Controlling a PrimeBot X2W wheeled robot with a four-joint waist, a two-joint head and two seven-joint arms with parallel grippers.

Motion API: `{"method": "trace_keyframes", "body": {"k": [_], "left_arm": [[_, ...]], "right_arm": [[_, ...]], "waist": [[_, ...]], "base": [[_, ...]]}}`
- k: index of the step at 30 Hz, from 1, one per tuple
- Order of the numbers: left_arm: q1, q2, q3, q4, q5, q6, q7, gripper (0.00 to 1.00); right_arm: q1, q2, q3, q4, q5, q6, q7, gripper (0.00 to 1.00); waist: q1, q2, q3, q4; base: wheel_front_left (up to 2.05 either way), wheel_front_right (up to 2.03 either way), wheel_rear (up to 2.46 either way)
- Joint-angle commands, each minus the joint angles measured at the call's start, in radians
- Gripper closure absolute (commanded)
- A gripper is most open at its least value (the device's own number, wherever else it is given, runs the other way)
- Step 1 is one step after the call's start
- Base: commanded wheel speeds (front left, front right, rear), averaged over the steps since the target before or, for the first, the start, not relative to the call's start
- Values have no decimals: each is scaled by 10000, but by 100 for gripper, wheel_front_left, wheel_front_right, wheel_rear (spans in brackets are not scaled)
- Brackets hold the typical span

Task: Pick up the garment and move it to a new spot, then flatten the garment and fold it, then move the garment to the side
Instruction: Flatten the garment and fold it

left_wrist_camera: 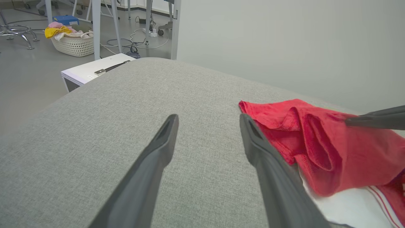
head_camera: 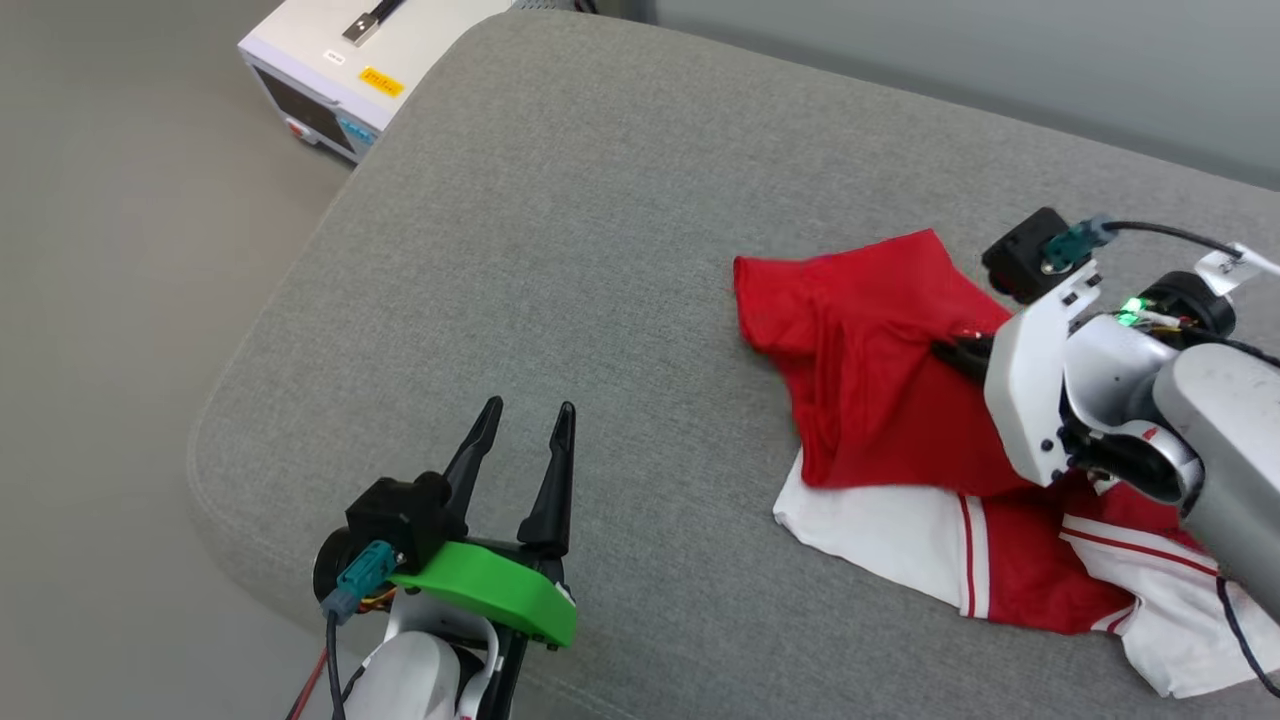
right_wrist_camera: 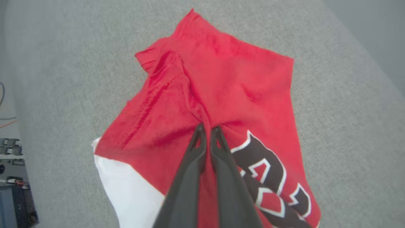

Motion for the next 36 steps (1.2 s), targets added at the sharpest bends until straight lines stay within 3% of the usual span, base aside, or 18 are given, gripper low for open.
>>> {"method": "trace_keyframes", "body": {"k": [1, 10, 15, 20, 21, 22, 29, 36], "left_arm": [[67, -35, 57, 19, 117, -41, -59, 0], [145, -35, 164, 85, 360, -166, -59, 0], [82, -35, 130, 111, 442, -219, -59, 0], [-17, -35, 82, 171, 502, -265, -59, 0], [-41, -35, 78, 185, 513, -273, -59, 0], [-62, -35, 80, 189, 518, -280, -59, 0], [-149, -35, 173, 264, 558, -313, -59, 0], [-112, -35, 353, 299, 585, -329, -59, 0]], "right_arm": [[53, -156, -234, -123, 158, -7, -147, 100], [967, -568, -2610, 317, 872, -7, -522, 100], [1289, -542, -4227, 1860, 362, -7, -1069, 100], [1017, -248, -6007, 4160, -660, -7, -2159, 100], [862, -204, -6284, 4643, -1022, -7, -2484, 15], [739, -140, -6422, 4955, -1285, -7, -2692, 0], [-6, 413, -6994, 6400, -2585, -7, -3983, 0], [-92, 690, -6922, 6273, -3187, -7, -5120, 0]], "waist": [[-1, 0, -379, -440], [-1, 0, -450, -1210], [-1, 0, -291, -1399], [-1, 0, -75, -1481], [-1, 0, -31, -1491], [-1, 0, 8, -1500], [-1, 0, 34, -1612], [-1, 0, -371, -1890]], "base": [[0, 0, 0], [0, 0, 0], [0, 0, 0], [0, 0, 0], [0, 0, 0], [0, 0, 0], [0, 0, 0], [0, 0, 0]]}}
